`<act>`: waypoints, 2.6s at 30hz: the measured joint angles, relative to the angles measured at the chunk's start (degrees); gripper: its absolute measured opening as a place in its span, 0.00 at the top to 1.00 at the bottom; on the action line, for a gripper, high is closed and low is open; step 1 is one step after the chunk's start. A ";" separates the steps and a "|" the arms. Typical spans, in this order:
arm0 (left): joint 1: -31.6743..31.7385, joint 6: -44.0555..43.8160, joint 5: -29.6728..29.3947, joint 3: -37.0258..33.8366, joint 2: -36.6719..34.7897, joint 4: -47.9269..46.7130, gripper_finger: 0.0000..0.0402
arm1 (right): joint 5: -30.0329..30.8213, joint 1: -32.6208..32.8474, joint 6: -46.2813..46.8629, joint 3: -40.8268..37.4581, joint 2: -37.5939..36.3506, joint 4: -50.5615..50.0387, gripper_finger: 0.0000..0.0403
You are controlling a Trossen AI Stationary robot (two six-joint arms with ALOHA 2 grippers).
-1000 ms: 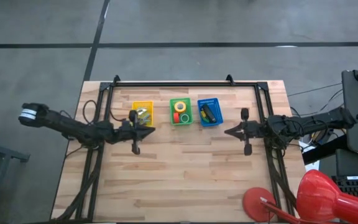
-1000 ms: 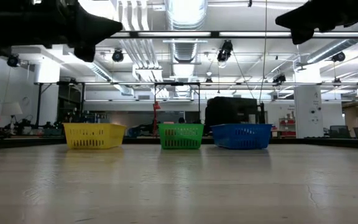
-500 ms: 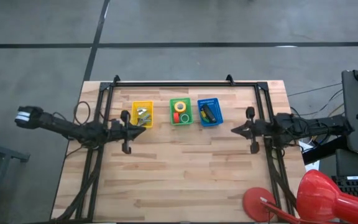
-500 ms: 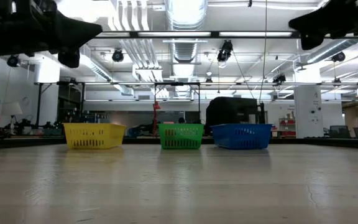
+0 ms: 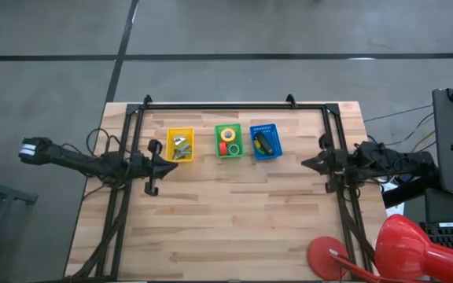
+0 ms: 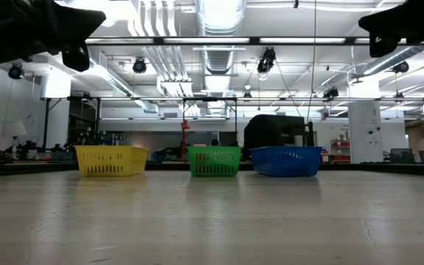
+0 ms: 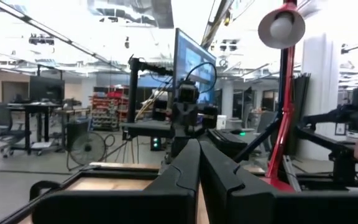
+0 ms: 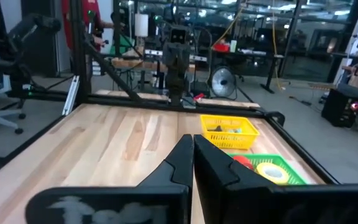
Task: Pick and place Stapler, Stapler remover, tape
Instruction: Return to Home Position
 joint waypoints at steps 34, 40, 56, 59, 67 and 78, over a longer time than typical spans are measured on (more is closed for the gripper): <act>0.03 1.00 -1.49 -0.13 -4.36 -16.50 0.97 | -1.03 -0.28 4.42 -16.00 -5.17 11.41 0.98; 0.03 -0.29 -1.52 -0.15 -4.30 -24.50 0.97 | -1.05 -0.27 1.47 -16.00 -4.79 11.30 0.98; 0.01 -0.83 3.41 -0.15 -8.98 -27.50 0.97 | -1.05 -0.24 1.41 -16.00 -4.62 11.29 0.98; 0.03 -0.82 2.79 -0.15 -10.97 -28.45 0.97 | -1.03 -0.24 1.44 -16.00 -4.62 11.29 0.98; 0.05 2.33 2.36 -0.15 -18.99 -31.66 0.97 | -1.03 -0.24 1.14 -15.97 -4.62 11.29 0.98; 0.05 -3.17 -1.21 -0.15 -25.16 -38.29 0.97 | -1.03 -0.24 1.36 -15.95 -4.62 11.29 0.98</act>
